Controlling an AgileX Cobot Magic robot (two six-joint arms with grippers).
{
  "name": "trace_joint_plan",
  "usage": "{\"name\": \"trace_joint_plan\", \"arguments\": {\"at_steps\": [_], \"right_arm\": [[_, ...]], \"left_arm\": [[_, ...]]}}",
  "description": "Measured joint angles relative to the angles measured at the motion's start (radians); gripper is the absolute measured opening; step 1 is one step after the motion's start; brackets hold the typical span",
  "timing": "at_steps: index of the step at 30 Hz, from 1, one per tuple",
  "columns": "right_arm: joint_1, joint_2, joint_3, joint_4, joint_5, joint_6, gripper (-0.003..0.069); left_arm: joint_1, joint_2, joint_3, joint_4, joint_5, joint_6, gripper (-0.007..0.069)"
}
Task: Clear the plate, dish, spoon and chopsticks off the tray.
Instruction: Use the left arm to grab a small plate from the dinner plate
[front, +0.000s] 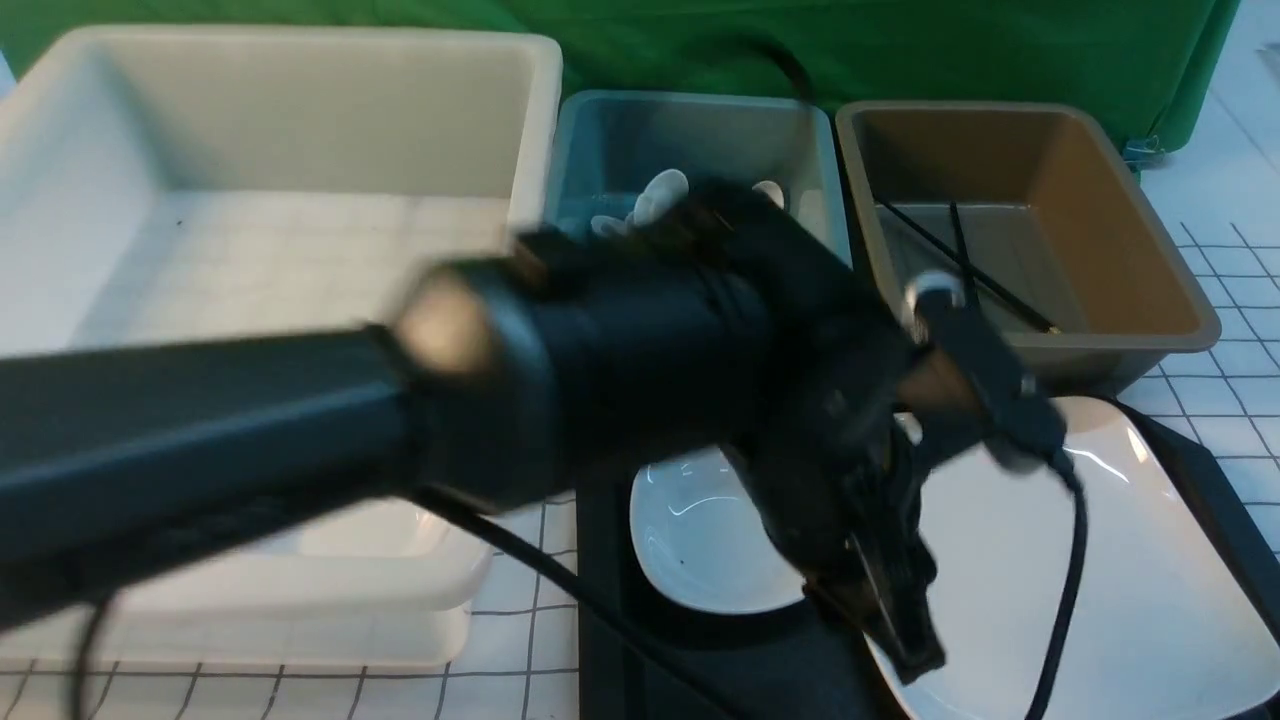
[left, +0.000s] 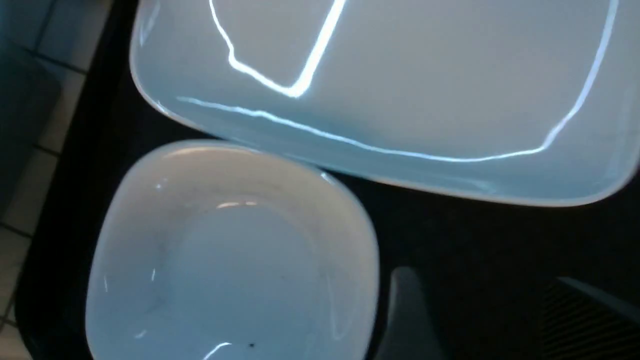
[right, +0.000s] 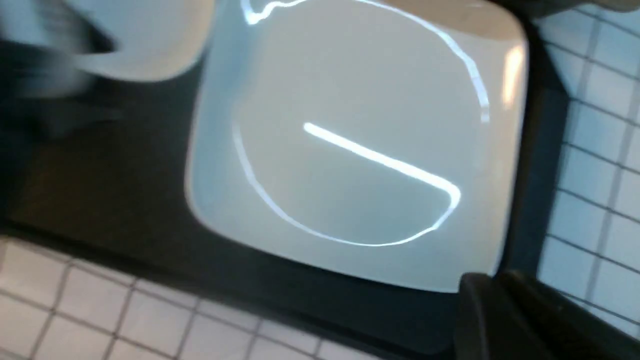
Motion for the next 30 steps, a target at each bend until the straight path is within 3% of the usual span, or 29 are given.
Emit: {"name": "trace_joint_plan", "arguments": {"at_steps": [5,12,16,19,20,21,27,30], "right_arm": [[-0.004,-0.074,0.017,0.131,-0.012,-0.068,0.0041],[-0.005,-0.111,0.017,0.161,-0.021,-0.073,0.0041],[-0.005,-0.111,0.017,0.167,-0.023,-0.081,0.0041],[-0.005,-0.111,0.017,0.169,-0.034,-0.096,0.0041],[-0.005,-0.111,0.017,0.17,-0.04,-0.096,0.0041],[-0.005,-0.111,0.017,0.174,-0.047,-0.097,0.0041],[-0.005,-0.11,-0.027,0.231,-0.067,-0.097,0.0029],[-0.005,-0.11,-0.086,0.262,-0.077,-0.098,0.0012]], "left_arm": [[0.005,0.126,0.0,0.117,-0.002,-0.05,0.0514],[0.029,0.199,-0.001,0.19,-0.037,-0.065,0.0518],[0.032,0.205,-0.003,0.196,-0.041,-0.078,0.0439],[0.033,0.206,-0.004,0.194,-0.023,-0.078,0.0264],[0.033,0.206,-0.004,0.198,-0.012,-0.077,0.0161],[0.032,0.198,-0.005,0.206,-0.011,-0.076,0.0122],[0.038,0.117,-0.035,0.179,0.029,-0.078,0.0026],[0.038,0.047,-0.089,0.121,0.058,-0.079,0.0023]]}}
